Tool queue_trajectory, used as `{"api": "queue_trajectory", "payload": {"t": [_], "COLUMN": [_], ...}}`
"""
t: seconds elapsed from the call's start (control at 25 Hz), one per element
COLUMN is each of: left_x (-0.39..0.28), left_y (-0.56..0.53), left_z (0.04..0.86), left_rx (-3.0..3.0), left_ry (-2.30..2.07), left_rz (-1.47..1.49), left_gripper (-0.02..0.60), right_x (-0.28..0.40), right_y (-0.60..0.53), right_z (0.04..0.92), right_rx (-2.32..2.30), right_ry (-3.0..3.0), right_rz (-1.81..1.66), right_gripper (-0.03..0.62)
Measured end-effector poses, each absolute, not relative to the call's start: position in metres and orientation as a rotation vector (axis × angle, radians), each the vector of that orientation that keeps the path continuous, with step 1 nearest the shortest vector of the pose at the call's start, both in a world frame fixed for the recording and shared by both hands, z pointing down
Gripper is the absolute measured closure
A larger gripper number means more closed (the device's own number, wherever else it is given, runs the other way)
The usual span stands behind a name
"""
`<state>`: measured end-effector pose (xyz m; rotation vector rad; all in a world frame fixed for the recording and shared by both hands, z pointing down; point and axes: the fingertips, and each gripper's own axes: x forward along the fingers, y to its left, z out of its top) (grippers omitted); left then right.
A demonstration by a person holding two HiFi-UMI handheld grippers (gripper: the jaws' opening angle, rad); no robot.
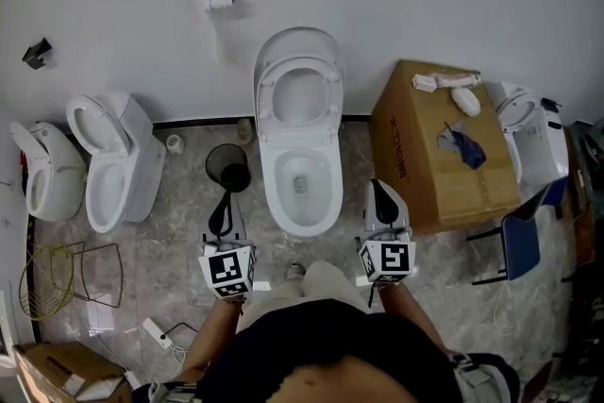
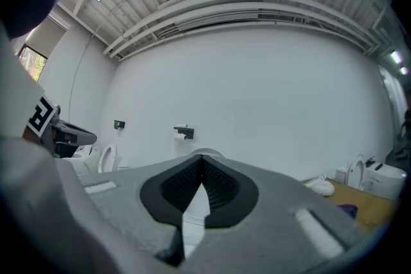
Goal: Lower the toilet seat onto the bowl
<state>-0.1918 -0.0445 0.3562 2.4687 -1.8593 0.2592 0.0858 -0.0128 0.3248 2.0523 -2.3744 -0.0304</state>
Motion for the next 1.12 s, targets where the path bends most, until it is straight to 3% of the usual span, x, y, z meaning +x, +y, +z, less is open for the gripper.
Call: {"api": "queue_trajectory", "payload": {"t": [0.52,0.56,0.6,0.72,0.92,1.12], "left_x": [-0.15,-0.145,-0.14,-0.129,-0.113,-0.101], "left_y": [-0.108,-0.114,-0.119,-0.132,-0.156,-0.192], "left_z": [0.353,0.356,0.359,0.367,0.381,0.393], "left_rx": [2.455,2.459,2.462,2.472,2.491,2.512], "left_ry": [-1.916,-1.893,-1.867,-1.799,-1.725,-1.692], "left_rz": [0.175,0.173,0.169,0.159,0.203,0.24], "left_gripper": [0.567,0.54,0.456,0.329,0.193,0.122], "right_x": [0.111,0.111,0.111,0.112,0.118,0.129], "right_y": [-0.08,-0.087,-0.094,-0.111,-0.145,-0.183], "right_z": [0.355,0.356,0.359,0.368,0.378,0.391], "right_rx": [1.963,1.946,1.927,1.881,1.83,1.792], "right_ry": [-2.407,-2.428,-2.453,-2.495,-2.514,-2.492], "right_rz": [0.01,0.024,0.044,0.092,0.121,0.116], "right_gripper": [0.588,0.588,0.547,0.473,0.343,0.3]}}
